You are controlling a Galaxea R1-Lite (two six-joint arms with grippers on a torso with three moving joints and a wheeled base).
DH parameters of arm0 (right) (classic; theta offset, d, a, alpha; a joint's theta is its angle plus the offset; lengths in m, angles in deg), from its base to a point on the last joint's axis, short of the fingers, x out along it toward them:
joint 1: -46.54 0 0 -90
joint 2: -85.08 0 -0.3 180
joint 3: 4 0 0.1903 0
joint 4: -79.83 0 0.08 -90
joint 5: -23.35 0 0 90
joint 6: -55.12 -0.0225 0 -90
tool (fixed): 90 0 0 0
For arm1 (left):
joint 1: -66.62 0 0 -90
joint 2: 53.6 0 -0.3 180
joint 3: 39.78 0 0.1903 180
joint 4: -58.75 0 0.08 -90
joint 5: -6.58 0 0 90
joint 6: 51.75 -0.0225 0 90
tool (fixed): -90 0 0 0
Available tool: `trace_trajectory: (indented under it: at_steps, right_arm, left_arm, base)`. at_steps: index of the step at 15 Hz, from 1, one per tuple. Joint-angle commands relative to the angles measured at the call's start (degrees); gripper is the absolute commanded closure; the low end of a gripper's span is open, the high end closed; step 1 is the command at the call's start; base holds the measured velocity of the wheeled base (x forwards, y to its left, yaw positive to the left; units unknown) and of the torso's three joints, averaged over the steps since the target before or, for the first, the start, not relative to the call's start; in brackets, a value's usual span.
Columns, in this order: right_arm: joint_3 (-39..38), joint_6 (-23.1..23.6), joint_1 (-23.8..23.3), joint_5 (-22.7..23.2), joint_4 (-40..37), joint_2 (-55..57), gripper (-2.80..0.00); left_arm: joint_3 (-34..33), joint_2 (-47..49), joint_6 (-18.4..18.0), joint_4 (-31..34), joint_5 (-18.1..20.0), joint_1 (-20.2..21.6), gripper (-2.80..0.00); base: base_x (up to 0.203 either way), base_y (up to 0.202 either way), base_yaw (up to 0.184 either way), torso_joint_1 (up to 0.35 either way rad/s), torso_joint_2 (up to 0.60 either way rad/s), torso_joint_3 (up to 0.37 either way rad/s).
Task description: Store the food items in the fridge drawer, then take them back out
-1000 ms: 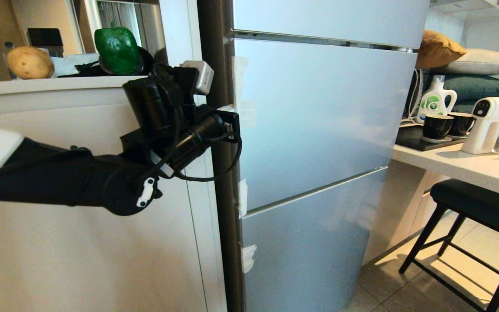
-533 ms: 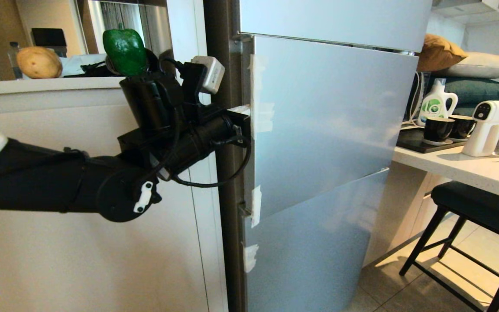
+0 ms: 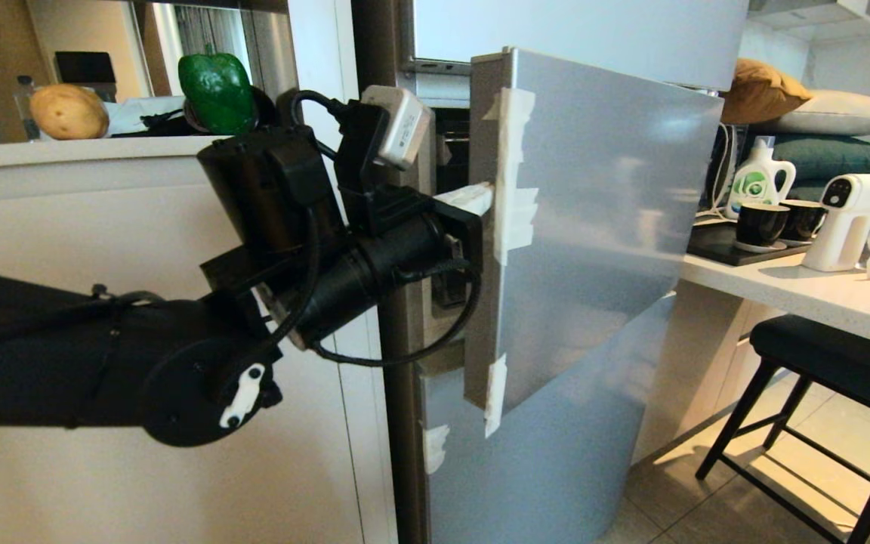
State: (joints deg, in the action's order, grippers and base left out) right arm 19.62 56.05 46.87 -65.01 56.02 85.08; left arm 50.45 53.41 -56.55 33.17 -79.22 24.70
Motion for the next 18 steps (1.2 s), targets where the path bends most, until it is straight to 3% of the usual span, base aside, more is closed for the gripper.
trace_trajectory:
  at_steps: [1,3,11,14,16,18]
  right_arm:
    - [0.01,-0.03,0.02,0.03,0.00,0.09,0.00]
    - [0.01,0.04,0.02,0.03,0.00,0.09,0.00]
    - [0.01,-0.05,0.02,0.03,0.00,0.09,0.00]
    - [-0.07,-0.66,0.02,0.03,0.18,0.09,0.00]
    - [-0.25,-1.08,0.02,-2.21,0.39,0.09,0.00]
    - [-0.16,-0.75,0.00,-4.28,8.92,0.09,0.00]
  left_arm:
    - [-2.65,-2.25,-0.03,0.43,-0.51,-2.97,0.00]
    - [-4.32,-3.52,-0.08,0.43,-0.51,-5.36,0.00]
    - [-5.51,-4.20,-0.04,0.29,-1.22,-21.79,0.00]
    - [-5.18,-3.43,0.13,-0.44,-5.40,-21.24,0.00]
    - [-4.91,-2.04,0.03,-0.46,-5.82,-21.21,0.00]
    - [-5.00,-2.01,-0.18,-0.52,-5.98,-21.27,0.00]
  base:
    - [0.000,0.000,0.000,0.000,0.00,0.000]
    - [0.000,0.000,0.000,0.000,0.00,0.000]
    - [0.000,0.000,0.000,0.000,0.00,0.000]
    - [0.000,0.000,0.000,0.000,0.00,0.000]
    - [0.000,0.000,0.000,0.000,0.00,0.000]
    - [0.000,0.000,0.000,0.000,0.00,0.000]
